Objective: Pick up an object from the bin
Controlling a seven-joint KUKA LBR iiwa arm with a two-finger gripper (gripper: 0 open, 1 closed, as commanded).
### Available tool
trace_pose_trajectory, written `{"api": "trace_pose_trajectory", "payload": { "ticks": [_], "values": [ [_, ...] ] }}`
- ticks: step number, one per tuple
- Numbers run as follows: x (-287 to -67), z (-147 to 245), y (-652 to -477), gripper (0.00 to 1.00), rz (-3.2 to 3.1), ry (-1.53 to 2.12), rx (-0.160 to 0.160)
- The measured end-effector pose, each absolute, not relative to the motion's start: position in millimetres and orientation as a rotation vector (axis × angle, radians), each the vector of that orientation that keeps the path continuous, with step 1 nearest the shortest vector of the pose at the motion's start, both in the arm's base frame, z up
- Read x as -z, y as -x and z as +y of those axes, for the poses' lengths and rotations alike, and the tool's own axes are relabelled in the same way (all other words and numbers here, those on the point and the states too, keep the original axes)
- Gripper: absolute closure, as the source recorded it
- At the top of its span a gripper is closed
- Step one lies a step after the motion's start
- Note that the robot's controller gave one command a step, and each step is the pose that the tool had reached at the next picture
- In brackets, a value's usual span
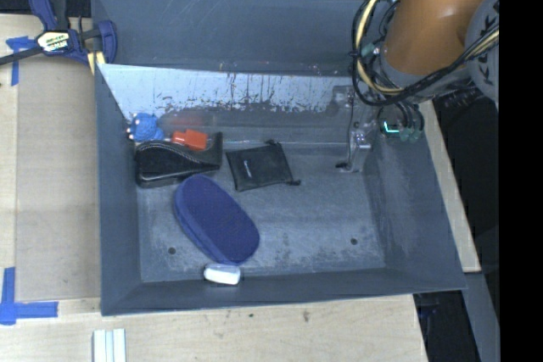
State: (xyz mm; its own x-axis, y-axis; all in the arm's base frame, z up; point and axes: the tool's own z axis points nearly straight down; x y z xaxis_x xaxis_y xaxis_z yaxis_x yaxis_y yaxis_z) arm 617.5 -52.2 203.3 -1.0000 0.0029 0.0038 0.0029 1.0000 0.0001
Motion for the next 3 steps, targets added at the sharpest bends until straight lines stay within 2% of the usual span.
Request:
{"api": "trace_pose_trajectory", "payload": {
  "ticks": [1,2,3],
  "values": [
    [-65.8,24.5,-625.8,0.00,-3.133,0.064,0.001],
    [-101.3,35.8,-609.4,0.00,-3.129,0.298,0.001],
    [-105.2,29.7,-610.0,0.00,-3.083,0.631,0.001]
  ]
}}
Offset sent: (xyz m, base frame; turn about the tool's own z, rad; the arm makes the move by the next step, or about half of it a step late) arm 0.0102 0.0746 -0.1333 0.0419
